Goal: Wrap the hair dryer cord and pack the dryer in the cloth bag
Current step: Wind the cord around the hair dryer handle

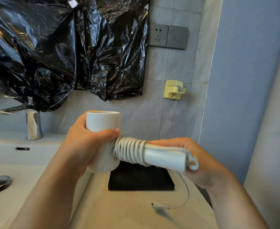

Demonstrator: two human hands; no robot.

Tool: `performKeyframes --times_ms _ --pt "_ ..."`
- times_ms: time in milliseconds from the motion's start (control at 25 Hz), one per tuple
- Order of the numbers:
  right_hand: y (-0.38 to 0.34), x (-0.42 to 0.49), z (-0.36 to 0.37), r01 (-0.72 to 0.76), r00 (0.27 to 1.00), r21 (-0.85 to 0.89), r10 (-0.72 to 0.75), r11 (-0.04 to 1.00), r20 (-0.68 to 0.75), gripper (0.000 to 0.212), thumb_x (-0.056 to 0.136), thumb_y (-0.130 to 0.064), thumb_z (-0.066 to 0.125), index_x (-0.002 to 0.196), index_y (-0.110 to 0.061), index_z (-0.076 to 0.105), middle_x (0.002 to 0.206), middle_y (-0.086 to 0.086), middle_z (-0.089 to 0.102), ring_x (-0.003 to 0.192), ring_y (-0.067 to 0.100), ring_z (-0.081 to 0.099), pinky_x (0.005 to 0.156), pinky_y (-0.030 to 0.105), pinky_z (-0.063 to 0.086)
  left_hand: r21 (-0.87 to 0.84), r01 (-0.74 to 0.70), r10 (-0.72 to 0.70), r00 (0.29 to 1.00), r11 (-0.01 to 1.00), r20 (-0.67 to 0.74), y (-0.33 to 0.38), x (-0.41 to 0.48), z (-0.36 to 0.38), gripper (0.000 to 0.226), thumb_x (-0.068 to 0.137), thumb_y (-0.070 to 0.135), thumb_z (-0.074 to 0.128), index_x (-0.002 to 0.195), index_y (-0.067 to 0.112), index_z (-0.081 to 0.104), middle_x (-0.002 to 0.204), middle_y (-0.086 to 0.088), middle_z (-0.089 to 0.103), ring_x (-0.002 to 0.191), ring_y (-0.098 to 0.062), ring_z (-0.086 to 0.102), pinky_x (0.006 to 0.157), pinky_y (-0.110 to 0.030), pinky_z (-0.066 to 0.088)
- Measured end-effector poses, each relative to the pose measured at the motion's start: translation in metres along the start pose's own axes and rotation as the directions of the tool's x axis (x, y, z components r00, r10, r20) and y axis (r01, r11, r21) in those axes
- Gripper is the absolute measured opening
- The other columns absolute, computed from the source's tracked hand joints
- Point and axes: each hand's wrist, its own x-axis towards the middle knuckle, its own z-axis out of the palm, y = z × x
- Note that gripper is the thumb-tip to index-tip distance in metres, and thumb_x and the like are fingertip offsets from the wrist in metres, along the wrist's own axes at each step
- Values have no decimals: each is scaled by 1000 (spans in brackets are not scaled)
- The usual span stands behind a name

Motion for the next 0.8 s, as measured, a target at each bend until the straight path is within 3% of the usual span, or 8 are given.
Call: performKeyframes --times_ms 120,240,360,440,560,680,800 --pt "7 4 -1 -160 986 -65 162 985 32 29 73 -8 74 94 -27 77 91 11 76 84 18 70 77 30 57 98 -134 128 989 986 70 13 -7 -1 66 34 34 84 97 44 64 89 1 73 83 -23 71 73 -45 62" --pt "10 5 2 -250 960 -156 265 956 88 25 81 2 69 101 -13 72 77 5 74 67 11 65 63 22 51 238 -290 255 952 927 167 22 -13 3 76 41 24 86 109 44 59 96 5 70 84 -16 69 72 -39 61" --pt "13 11 12 -322 945 -316 321 892 -57 24 82 -4 65 100 -18 69 74 -1 76 59 4 63 58 20 48 357 -405 356 914 842 196 20 -15 9 84 49 15 92 116 49 53 104 21 63 92 0 63 72 -17 54" --pt "14 14 20 -358 934 -418 307 835 -184 20 80 -12 62 93 -24 70 76 -5 76 63 4 67 63 27 55 420 -471 426 882 776 201 18 -17 14 86 52 13 91 117 50 49 105 27 59 97 8 57 73 -6 46" --pt "13 16 26 -391 907 -484 239 783 -346 19 76 -17 56 84 -28 71 77 -9 75 74 6 69 72 35 59 495 -531 528 834 688 161 15 -17 23 88 52 20 89 122 51 45 106 22 60 99 3 55 79 -11 44" --pt "8 16 25 -434 848 -482 165 762 -503 18 82 -20 55 83 -29 72 80 -10 72 76 8 66 67 30 56 523 -611 666 739 595 105 13 -14 30 84 54 25 83 125 45 46 108 27 57 103 -2 55 85 -15 43" --pt "-1 15 29 -409 814 -436 105 802 -571 16 86 -25 58 76 -29 70 73 -7 71 63 13 65 59 29 55 522 -660 760 649 539 36 12 -13 34 85 56 27 82 132 34 45 114 33 50 111 0 53 94 -13 39"
